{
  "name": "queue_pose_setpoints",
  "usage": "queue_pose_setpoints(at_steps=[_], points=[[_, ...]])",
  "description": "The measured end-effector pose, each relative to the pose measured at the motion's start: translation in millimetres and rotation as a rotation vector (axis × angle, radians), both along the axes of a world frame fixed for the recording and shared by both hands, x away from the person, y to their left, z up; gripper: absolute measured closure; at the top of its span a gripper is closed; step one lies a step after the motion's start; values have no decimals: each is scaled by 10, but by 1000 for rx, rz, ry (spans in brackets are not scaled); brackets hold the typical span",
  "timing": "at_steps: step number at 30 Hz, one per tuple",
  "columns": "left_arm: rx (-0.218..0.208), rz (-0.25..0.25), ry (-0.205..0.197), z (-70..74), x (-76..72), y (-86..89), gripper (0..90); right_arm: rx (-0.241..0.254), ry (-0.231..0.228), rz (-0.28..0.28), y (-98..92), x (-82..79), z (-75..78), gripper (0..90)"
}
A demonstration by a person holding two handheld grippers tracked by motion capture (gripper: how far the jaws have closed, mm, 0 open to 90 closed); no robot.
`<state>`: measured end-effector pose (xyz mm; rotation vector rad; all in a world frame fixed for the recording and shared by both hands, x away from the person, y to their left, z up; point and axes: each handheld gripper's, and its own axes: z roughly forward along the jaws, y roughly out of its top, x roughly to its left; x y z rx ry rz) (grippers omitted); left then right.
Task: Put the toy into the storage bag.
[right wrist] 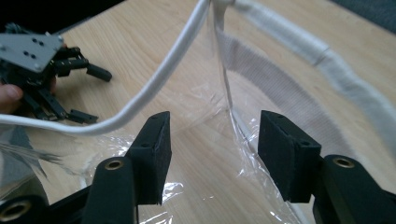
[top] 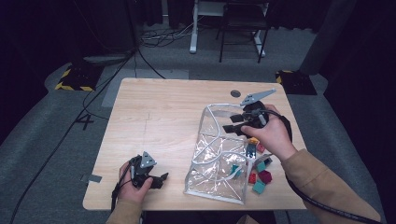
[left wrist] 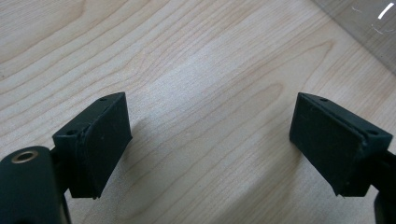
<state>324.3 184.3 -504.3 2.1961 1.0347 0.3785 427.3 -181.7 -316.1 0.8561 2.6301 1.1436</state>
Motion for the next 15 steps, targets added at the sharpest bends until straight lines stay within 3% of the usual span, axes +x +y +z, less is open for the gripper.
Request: queue_pose_setpoints(at_steps=[7,15], points=[[0,0,0,0,0,0,129,55,-68,-32,-239,-89,252,452],[0,0,1,0,0,0,128,72,-104,-97,-605,-139,383,453]])
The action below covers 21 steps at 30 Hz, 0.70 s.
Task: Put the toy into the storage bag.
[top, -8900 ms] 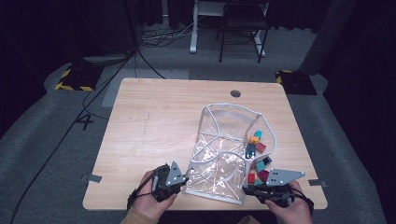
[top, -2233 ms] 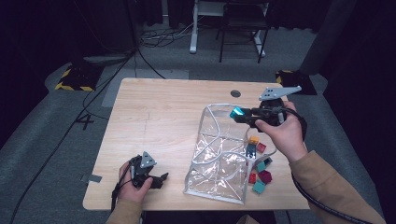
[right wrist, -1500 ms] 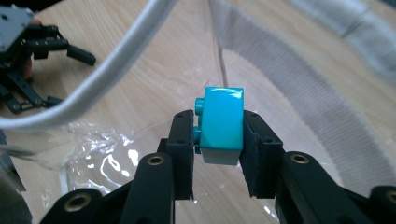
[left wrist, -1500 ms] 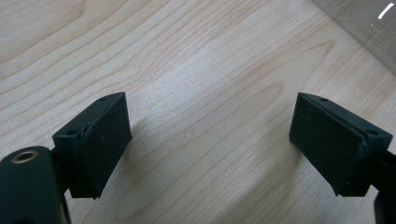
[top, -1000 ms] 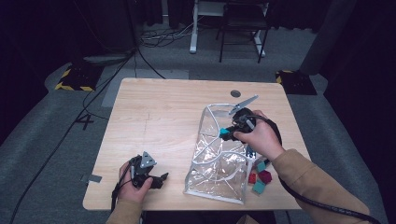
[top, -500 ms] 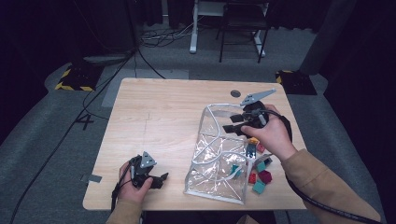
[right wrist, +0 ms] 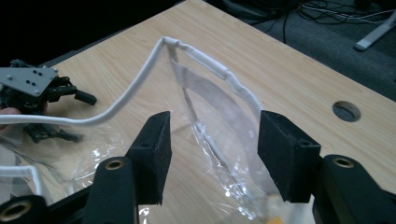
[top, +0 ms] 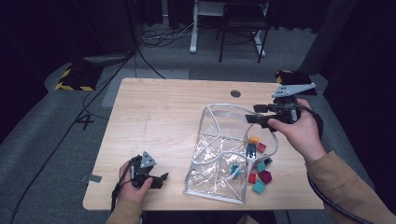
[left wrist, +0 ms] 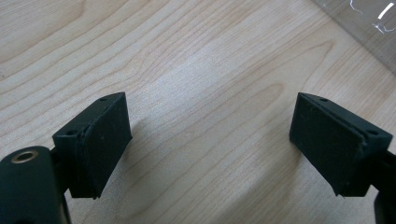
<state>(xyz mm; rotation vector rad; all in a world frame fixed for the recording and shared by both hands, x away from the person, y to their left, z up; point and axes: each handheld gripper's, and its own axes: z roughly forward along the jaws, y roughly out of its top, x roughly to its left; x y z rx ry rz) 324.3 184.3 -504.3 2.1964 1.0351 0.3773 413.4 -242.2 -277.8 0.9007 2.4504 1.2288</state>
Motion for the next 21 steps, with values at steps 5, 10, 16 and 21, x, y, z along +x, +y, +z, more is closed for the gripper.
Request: queue_pose_setpoints(at_steps=[5,10,16,21], points=[[0,0,-1,0,1,0,129,11,-10,-44,-205,-9,43,454],[0,0,-1,0,0,0,128,16,-20,-100,-467,-18,63,453],[0,0,-1,0,0,0,129,28,-25,-176,-754,13,57,452],[0,0,-1,0,1,0,128,24,-35,-226,-933,45,-18,445]])
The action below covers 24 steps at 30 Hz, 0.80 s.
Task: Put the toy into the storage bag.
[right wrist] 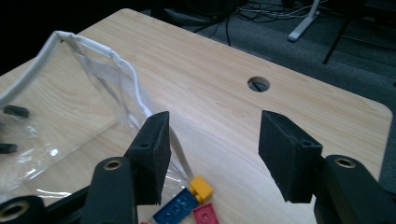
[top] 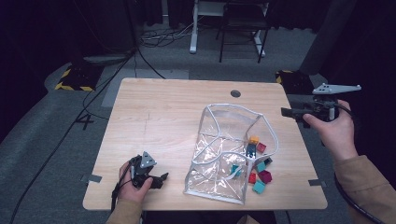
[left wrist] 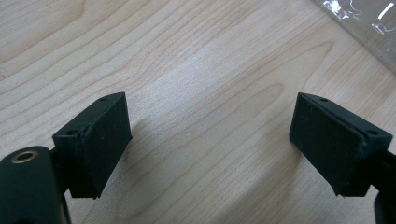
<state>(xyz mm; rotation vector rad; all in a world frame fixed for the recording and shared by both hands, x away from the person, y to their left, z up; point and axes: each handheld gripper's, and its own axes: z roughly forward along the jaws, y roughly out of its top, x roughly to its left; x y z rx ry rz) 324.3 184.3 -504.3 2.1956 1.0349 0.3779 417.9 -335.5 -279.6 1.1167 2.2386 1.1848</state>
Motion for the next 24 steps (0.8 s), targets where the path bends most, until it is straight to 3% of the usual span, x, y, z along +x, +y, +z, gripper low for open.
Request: queue_pose_setpoints(at_steps=[3,7,11,13,14,17,24], points=[[0,0,1,0,-1,0,128,-7,-13,-12,-40,5,-48,445],[0,0,0,0,0,0,128,-16,-6,-28,-100,40,-230,446],[0,0,1,0,0,0,128,-14,19,-28,-117,77,-468,445],[0,0,1,0,-1,0,128,-13,29,-26,-115,82,-514,445],[0,0,1,0,-1,0,128,-14,49,-23,-106,96,-643,441],[-1,0,0,0,0,0,128,-12,75,-19,-99,116,-830,431],[0,1,1,0,-1,0,128,-12,123,-19,-90,163,-1177,410]])
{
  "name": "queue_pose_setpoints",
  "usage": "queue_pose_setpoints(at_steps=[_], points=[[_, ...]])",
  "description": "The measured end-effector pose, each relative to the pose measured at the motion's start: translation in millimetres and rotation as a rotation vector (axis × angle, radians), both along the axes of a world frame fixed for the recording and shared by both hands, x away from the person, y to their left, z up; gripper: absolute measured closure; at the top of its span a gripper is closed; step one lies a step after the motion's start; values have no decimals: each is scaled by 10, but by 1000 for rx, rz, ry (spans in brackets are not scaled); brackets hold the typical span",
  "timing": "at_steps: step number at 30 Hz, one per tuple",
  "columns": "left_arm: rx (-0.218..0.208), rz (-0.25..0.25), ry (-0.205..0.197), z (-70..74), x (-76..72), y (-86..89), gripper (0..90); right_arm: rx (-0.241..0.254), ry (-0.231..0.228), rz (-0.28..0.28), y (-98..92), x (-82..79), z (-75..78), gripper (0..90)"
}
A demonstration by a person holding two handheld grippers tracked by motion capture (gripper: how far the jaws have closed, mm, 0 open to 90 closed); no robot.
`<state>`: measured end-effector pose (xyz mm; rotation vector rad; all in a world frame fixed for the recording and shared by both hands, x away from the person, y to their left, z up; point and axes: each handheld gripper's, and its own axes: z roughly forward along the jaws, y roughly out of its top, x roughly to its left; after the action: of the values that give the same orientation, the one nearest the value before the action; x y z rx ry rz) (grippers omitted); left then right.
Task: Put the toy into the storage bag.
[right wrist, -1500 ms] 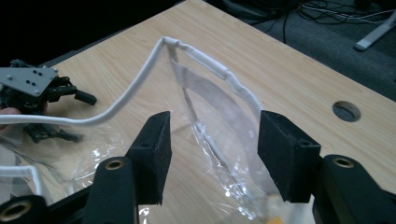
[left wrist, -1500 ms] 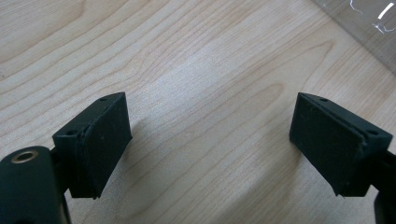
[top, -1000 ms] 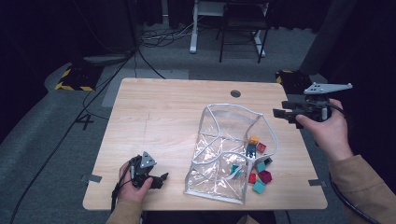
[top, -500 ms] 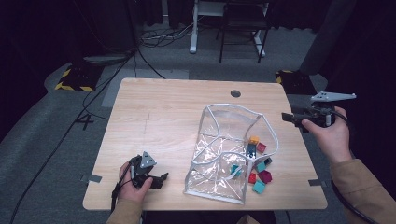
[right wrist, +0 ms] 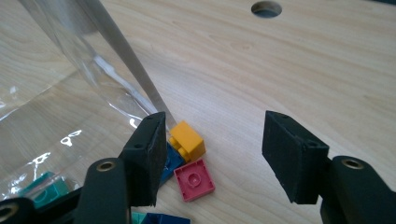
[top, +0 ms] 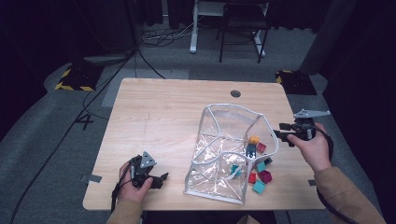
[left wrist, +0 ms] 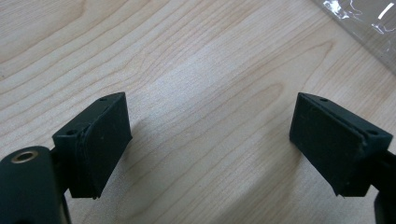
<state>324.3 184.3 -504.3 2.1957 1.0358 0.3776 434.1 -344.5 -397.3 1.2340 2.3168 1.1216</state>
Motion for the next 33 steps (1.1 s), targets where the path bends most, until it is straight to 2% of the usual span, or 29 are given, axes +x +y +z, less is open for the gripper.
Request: queue_pose_setpoints(at_steps=[8,13,16,23,29,33], points=[[0,0,-1,0,1,0,128,-3,42,-3,-10,28,-287,403],[0,0,-1,0,0,0,129,-17,57,-2,-27,45,-398,394],[0,0,-1,0,0,0,129,-29,72,4,-36,47,-517,390],[0,0,-1,0,0,0,128,-38,80,16,-2,34,-638,389],[0,0,-1,0,0,0,128,-71,96,47,92,25,-797,390],[0,-1,-1,0,0,0,128,-78,95,61,142,32,-841,399]])
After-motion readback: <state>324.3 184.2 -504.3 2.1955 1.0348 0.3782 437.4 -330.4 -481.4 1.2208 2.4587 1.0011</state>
